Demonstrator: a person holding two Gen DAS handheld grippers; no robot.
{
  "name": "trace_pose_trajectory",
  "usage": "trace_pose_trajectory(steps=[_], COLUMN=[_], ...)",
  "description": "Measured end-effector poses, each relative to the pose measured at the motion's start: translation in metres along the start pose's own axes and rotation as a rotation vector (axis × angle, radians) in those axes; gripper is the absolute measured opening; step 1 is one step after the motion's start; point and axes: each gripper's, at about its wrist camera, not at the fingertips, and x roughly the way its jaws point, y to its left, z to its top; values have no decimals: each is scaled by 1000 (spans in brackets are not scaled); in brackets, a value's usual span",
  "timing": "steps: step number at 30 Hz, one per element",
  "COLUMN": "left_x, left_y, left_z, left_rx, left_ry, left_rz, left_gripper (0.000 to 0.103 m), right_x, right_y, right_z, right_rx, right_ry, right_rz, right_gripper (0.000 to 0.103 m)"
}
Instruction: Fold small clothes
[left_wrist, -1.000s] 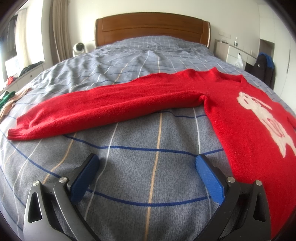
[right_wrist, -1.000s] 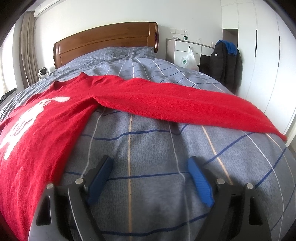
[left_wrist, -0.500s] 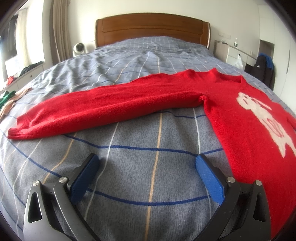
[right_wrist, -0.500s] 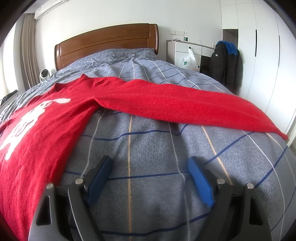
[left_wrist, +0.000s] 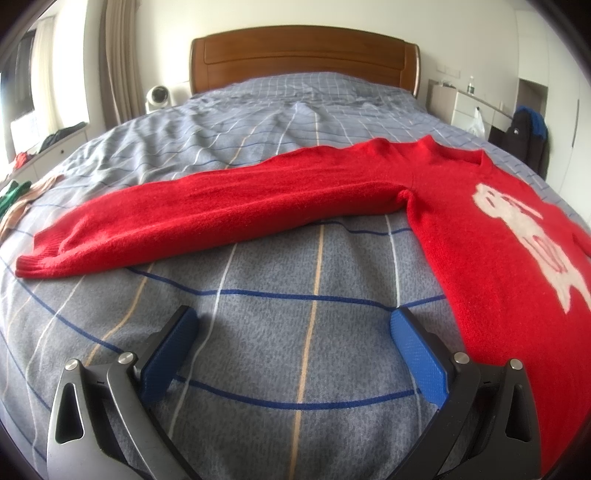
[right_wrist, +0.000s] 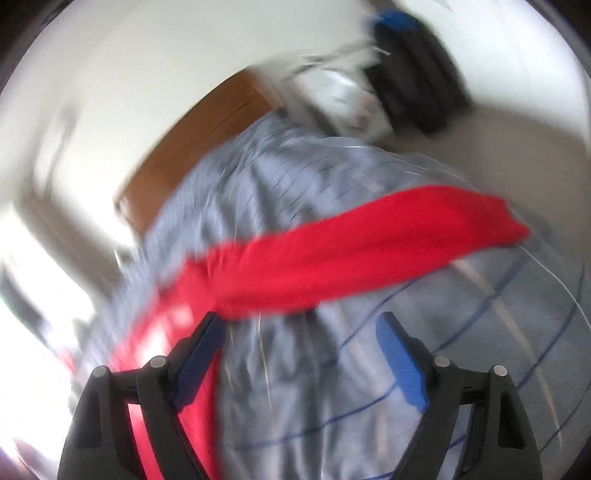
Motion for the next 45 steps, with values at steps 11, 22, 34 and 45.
trace_pose_trajectory(steps=[11,22,34,45], left_x=[0,-1,-2,-2], left_y=[0,2,2,3], left_z=[0,0,0,-1], left_rx=[-2,-8,-11,-15], left_ry=[-2,-9,-12,-20], left_rz=[-3,-8,-10,-17], left_gripper=[103,103,103,103], right_x=[5,27,139,201], right_y=[-99,-9,331,287], right_z=[43,81,-63,-159], right_rx=[502,178,-447,-293], right_ry=[-75,-91,211,541], right_rz=[87,-29,317,472], right_gripper=[54,4,4,86])
